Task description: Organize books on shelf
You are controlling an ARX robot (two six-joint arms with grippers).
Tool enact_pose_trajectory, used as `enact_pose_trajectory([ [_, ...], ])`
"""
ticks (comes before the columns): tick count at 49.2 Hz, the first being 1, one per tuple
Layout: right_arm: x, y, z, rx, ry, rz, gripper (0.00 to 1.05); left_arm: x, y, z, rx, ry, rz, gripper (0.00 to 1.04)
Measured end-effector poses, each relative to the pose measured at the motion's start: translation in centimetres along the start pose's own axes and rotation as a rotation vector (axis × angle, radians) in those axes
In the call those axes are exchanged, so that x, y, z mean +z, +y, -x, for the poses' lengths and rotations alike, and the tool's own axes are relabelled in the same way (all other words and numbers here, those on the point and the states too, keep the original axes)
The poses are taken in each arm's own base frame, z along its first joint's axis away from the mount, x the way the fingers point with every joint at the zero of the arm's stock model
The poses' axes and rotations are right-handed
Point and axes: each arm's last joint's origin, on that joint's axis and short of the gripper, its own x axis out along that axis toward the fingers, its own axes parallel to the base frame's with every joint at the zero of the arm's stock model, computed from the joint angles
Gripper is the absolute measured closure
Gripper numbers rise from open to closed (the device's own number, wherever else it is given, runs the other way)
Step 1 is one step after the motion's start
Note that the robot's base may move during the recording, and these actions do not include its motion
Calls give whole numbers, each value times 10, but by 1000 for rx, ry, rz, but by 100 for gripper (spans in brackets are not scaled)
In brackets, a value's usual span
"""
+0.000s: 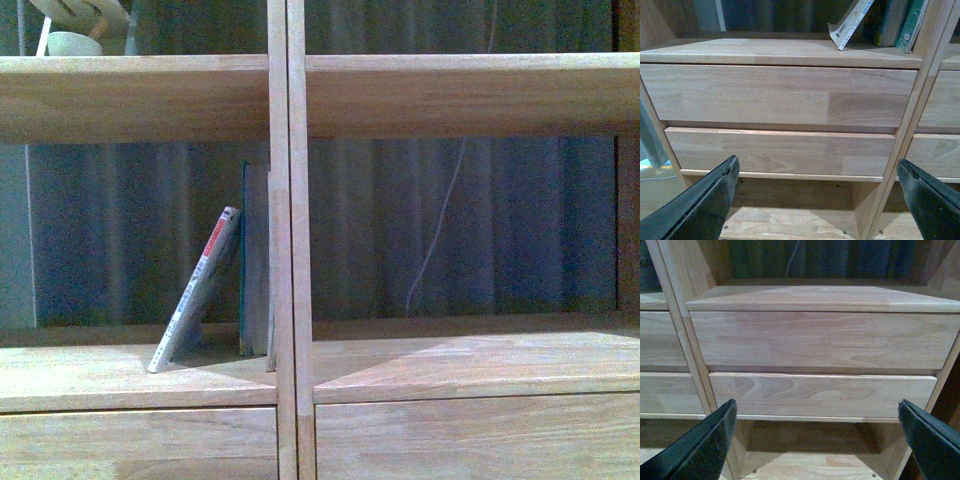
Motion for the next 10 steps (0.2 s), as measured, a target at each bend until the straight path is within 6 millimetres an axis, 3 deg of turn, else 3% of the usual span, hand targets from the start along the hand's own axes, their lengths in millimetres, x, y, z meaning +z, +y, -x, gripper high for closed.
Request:
enact_pose_trajectory([
  [10, 0, 0, 0, 0, 0, 0, 7, 0, 0, 0, 0, 0, 0, 7],
])
